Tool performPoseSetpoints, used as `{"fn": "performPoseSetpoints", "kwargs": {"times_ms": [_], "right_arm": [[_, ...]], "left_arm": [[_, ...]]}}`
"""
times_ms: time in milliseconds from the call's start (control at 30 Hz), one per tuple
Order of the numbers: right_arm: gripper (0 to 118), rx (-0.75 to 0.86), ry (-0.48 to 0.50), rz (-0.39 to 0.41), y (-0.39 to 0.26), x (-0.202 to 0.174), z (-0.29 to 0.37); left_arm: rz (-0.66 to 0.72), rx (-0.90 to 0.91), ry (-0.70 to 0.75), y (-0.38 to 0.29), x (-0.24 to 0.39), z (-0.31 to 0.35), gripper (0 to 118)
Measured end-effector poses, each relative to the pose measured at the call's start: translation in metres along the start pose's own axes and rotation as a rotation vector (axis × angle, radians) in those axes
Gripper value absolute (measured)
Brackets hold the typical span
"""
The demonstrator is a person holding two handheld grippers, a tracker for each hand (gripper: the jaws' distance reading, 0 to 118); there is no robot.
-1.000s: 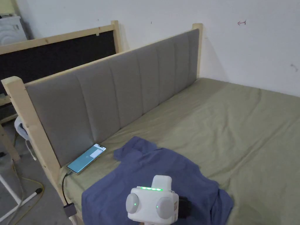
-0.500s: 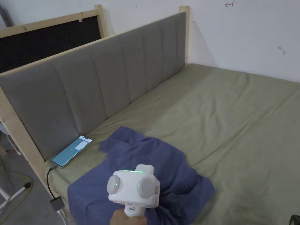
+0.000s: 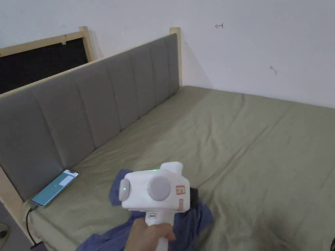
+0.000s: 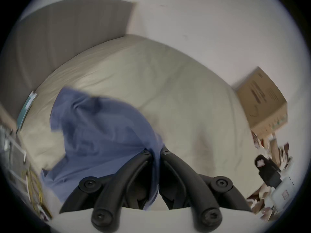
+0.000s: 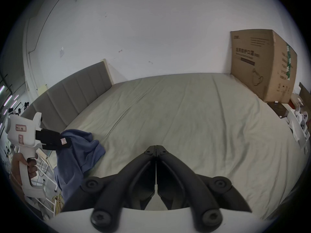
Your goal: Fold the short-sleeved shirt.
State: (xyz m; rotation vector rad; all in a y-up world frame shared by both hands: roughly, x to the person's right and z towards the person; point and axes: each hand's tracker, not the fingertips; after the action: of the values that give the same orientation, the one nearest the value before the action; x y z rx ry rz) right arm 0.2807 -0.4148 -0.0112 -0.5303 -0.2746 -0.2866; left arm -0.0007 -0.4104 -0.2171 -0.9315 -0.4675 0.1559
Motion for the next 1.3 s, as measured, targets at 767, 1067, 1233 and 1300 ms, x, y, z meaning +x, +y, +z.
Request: {"fn": "performPoseSetpoints", "kwargs": {"times_ms": [767, 1067, 1233, 1300], "right_arm": [[1, 0.139, -0.487, -0.352, -0.01, 0.211, 0.148], [1, 0.1, -0.431, -0.353, -0.014, 0.205, 0.123], [1, 0.063, -0.382, -0.317, -0.017, 0.19, 0.106], [1, 0.052, -0.371, -0.303, -0.017, 0.186, 0.101]], "left_arm": [[-0.469, -0.559, -0.551, -0.196, 0.374, -0.122, 95], [-0.35, -0.333, -0.449, -0.138, 0.306, -0.102, 0], [-0.227, -0.342, -0.354, -0.118, 0.236, -0.088, 0], [-0.217, -0.264, -0.303, -0.099, 0.208, -0.075, 0]]}}
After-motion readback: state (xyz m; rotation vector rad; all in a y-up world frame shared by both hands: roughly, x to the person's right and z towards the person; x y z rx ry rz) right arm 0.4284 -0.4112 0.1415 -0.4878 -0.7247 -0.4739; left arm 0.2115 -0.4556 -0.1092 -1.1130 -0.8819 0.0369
